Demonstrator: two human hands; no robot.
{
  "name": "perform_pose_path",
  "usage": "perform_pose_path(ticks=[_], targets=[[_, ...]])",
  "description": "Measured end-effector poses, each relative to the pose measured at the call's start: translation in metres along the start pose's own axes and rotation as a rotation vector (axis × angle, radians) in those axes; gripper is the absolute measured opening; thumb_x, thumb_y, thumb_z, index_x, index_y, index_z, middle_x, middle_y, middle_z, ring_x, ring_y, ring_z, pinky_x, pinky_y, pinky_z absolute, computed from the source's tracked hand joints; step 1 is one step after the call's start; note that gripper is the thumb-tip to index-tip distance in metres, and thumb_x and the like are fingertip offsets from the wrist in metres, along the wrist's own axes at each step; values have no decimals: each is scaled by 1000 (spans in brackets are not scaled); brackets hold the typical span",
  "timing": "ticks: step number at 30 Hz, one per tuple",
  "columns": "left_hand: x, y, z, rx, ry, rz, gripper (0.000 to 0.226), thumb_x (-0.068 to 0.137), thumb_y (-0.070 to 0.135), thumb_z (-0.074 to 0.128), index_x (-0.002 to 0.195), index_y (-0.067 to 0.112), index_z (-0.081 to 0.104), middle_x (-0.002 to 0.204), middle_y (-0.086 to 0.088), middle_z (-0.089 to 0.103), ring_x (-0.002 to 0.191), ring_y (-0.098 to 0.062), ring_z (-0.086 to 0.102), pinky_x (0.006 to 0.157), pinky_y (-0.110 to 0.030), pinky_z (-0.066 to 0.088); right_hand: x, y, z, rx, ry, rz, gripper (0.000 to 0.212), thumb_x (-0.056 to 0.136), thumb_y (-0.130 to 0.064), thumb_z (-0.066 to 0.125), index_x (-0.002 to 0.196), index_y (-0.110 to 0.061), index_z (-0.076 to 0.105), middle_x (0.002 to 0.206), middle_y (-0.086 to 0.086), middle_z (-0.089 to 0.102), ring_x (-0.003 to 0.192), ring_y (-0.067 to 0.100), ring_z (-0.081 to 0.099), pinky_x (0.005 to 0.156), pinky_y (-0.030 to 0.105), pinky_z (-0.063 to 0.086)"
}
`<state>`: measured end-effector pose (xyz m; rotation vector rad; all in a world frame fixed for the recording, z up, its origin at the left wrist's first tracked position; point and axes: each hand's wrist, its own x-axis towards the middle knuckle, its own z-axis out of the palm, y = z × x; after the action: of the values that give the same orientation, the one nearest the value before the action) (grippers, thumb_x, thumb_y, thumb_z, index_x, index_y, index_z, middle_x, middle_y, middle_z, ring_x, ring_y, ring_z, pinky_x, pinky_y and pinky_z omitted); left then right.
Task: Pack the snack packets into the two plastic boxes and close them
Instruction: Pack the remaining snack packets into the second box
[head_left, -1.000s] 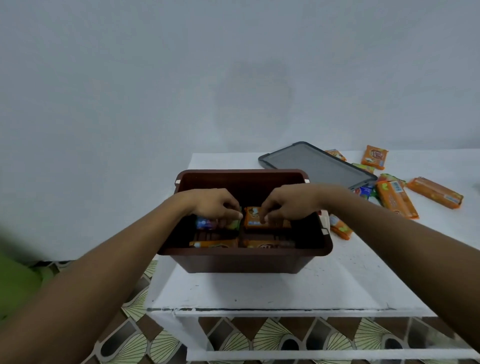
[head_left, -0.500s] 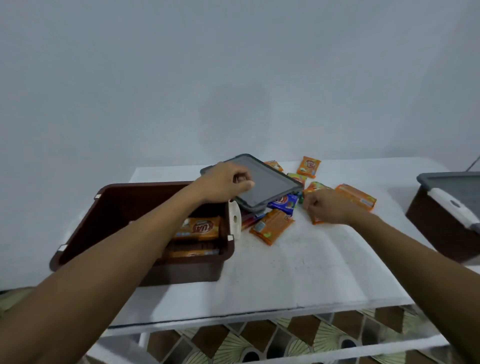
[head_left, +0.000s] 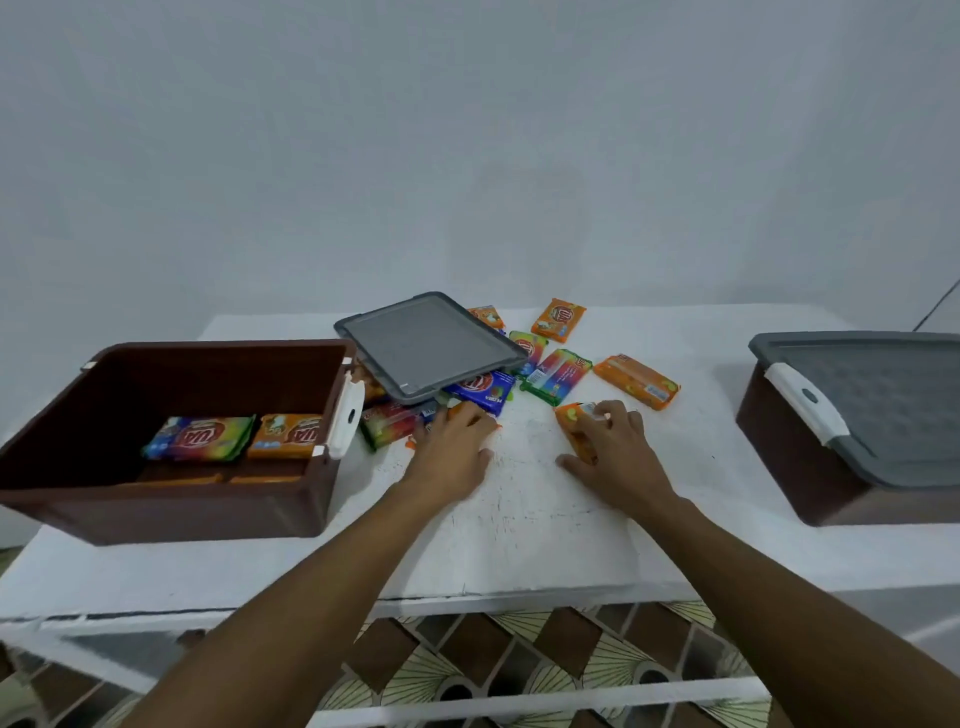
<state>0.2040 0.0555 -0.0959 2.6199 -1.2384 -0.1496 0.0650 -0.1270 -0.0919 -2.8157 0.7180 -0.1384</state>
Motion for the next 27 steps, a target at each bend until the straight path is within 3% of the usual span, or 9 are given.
perform_pose_path(ticks=[4,7,10,13,19,24,27], targets=[[-6,-1,5,-31,137,3,46,95,18,58,138,26,45,144,5,39,129,-24,40,103,-44,39,8,4,-9,38,-39,-4,58,88,-48,62,136,-20,45,142,5,46,117,22,50,96,33,49],[0,-1,-3,-175,111,35,36,99,25,49,135,21,49,134,-2,53,114,-20,51,91,-33,46,15,7,-27,189,-83,36,48,91,-41,60,132,-17,51,128,5,59,106,20,59,91,34,53],[7,5,-27,-702,13,-204,29,103,27,40,126,18,56,113,-6,65,88,-17,63,66,-27,52,20,11,-44,616,-81,226,38,99,-39,47,122,-11,59,114,10,66,96,22,64,87,38,55],[9,11,-44,-1264,-230,-489,28,102,13,42,124,10,59,104,-12,70,83,-20,69,72,-33,59,22,16,-55,1237,-244,485,30,98,-25,52,121,-6,52,105,19,71,91,33,72,87,49,57],[7,17,-60,-1197,-389,-450,29,98,11,53,125,13,60,105,-8,72,84,-16,70,67,-28,58,23,8,-59,1315,-222,423,31,89,-20,68,118,-10,60,107,15,72,93,31,72,85,47,58],[4,-2,-110,-1142,-335,-269,23,95,13,58,118,9,63,99,-10,73,78,-16,69,76,-32,58,30,-19,-71,1227,-228,372,22,88,-18,69,109,-12,66,98,9,75,86,23,72,74,35,59],[0,-33,-148,-1150,-277,-179,28,91,12,64,118,7,63,98,-10,74,79,-17,70,72,-31,58,36,-49,-80,1209,-247,299,16,87,-16,69,103,-12,68,96,9,74,82,20,72,67,30,58]])
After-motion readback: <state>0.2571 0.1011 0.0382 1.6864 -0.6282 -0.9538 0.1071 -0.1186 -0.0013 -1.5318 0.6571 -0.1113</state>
